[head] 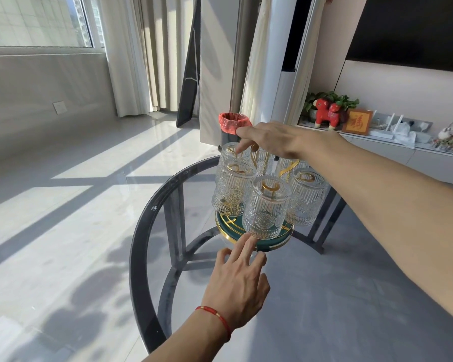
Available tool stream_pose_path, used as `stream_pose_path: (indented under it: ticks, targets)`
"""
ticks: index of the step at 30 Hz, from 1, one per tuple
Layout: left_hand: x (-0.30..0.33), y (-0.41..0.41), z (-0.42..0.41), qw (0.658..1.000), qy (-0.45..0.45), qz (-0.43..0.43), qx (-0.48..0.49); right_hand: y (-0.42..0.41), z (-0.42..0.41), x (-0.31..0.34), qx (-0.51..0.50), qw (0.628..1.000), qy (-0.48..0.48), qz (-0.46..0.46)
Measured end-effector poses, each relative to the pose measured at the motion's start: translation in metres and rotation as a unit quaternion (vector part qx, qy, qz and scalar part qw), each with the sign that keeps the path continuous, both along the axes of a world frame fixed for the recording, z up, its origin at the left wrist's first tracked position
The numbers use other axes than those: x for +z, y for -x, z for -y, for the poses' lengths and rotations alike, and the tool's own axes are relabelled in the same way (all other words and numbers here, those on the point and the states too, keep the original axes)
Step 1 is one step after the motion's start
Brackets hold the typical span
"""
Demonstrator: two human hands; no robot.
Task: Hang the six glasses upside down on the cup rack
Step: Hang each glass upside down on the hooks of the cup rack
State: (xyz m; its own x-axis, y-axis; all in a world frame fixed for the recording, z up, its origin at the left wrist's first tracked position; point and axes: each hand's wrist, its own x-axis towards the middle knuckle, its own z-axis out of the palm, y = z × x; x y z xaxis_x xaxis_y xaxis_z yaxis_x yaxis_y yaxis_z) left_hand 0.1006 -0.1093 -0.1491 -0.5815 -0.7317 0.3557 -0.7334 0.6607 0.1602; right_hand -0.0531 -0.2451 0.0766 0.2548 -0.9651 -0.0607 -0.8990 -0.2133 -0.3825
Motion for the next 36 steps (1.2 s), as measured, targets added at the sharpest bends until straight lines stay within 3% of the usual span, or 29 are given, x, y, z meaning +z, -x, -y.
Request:
stream_pose_path:
  ticks: [12,36]
  targets:
    - [-0.001,0.0,0.0,1.0,0.01,-0.014,-0.002,-0.023,0.02,0.009,-0.055,0.995,-0.077,-0.037]
    - [-0.001,0.0,0.002,1.0,0.011,-0.02,-0.005,-0.02,0.007,0.007,-0.003,1.0,0.009,0.0]
